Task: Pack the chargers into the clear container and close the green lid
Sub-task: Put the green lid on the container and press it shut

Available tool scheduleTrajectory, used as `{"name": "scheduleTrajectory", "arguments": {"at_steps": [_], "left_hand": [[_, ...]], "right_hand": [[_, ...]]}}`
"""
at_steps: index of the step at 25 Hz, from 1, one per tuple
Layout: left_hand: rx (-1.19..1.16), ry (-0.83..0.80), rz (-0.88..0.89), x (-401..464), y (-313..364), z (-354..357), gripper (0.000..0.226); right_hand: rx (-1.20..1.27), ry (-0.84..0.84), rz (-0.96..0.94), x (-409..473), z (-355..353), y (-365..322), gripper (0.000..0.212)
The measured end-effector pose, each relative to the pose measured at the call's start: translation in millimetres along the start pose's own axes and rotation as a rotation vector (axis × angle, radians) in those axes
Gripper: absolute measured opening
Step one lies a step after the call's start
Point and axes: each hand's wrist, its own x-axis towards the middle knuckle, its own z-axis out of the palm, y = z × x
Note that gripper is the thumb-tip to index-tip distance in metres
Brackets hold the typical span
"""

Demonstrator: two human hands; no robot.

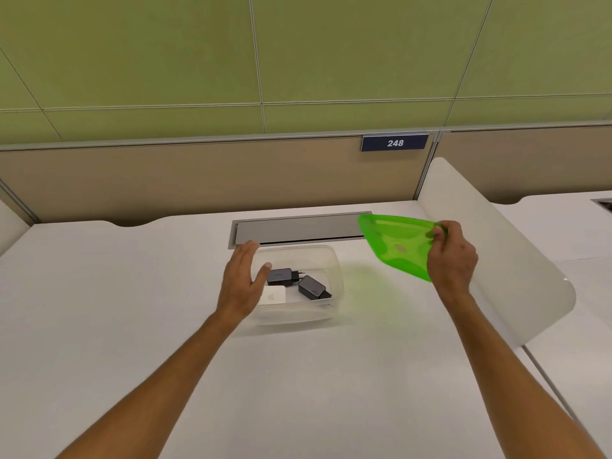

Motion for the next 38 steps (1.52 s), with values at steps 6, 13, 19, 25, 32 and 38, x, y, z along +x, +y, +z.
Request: {"name": "scheduleTrajectory", "arguments": {"at_steps": [6, 13, 19, 25, 32, 38], "left_hand": [[-0.254, -0.092, -0.179, 4, 25, 16, 0.054], [-0.561, -0.098, -0.392, 3, 30, 16, 0.053], [-0.936, -0.084, -0.509, 8, 19, 2, 0.050], [-0.839, -0.020, -0.528, 12, 2, -10, 0.060], [-0.686, 0.014, -0.603, 26, -18, -7, 0.048], [-0.528, -0.041, -0.721, 36, -29, 7, 0.066]], "right_hand": [[0.336, -0.010, -0.035, 10, -3, -70, 0.022], [0.703, -0.309, 0.194, 5, 27, -109, 0.019], [0.786, -0.406, 0.375, -10, 56, -115, 0.008], [0.770, -0.399, 0.429, -20, 81, -115, 0.017], [0.506, -0.583, 0.355, -42, 113, -103, 0.040], [0.295, -0.645, 0.379, -56, 139, -86, 0.053]]}}
